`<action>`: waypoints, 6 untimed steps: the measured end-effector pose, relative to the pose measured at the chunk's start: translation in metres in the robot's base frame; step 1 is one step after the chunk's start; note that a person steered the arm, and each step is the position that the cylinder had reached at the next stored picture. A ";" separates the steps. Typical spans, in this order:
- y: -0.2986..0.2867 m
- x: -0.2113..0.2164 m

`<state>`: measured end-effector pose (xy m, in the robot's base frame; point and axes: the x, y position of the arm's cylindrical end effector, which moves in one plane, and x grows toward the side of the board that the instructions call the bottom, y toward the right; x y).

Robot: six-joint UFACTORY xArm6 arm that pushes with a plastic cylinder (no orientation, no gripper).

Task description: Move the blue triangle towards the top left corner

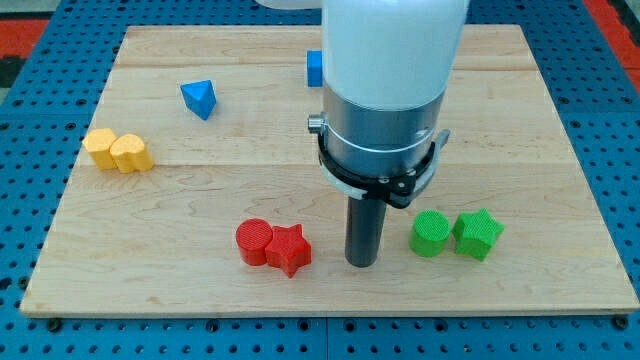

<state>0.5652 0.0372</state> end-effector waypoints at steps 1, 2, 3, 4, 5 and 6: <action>0.000 0.001; -0.001 0.004; -0.006 -0.011; -0.049 -0.037; -0.071 -0.050; -0.083 -0.060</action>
<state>0.5050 -0.0456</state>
